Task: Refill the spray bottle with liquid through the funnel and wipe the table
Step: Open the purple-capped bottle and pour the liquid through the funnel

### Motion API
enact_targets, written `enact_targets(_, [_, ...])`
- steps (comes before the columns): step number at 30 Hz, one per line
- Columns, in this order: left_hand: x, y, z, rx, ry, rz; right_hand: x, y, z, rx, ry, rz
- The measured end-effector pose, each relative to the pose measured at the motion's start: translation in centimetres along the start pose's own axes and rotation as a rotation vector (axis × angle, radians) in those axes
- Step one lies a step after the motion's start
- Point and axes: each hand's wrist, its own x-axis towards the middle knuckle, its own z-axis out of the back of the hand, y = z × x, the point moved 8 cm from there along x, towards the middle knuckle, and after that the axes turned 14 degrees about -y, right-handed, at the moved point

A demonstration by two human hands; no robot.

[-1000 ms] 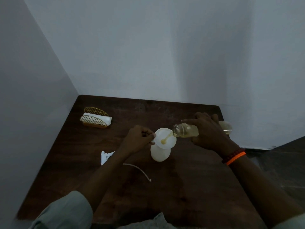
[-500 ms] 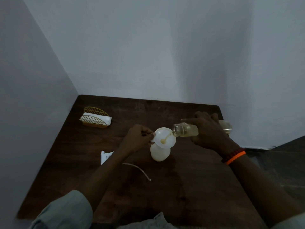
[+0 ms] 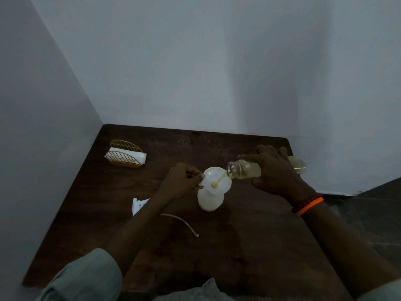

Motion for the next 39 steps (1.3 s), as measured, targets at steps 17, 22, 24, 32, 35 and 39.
enact_targets(17, [-0.11,-0.17,0.01,0.022,0.005,-0.007,0.12,0.09,0.3,-0.004,-0.019,0.015])
enact_targets(22, [-0.16,-0.05,0.05,0.013,0.01,0.001,0.23,0.11,0.21,-0.016,-0.008,0.017])
enact_targets(24, [-0.14,-0.04,-0.01,0.0,0.011,0.003,0.25,0.11,0.18,-0.013,-0.008,0.015])
enact_targets(32, [0.05,0.11,-0.18,-0.005,0.015,0.012,0.24,0.1,0.19,-0.021,-0.009,0.019])
enact_targets(35, [0.03,0.19,-0.14,-0.011,0.013,0.012,0.22,0.11,0.07,-0.015,-0.004,0.015])
enact_targets(39, [-0.04,-0.01,-0.11,-0.006,0.015,0.004,0.21,0.09,0.14,-0.014,-0.019,0.018])
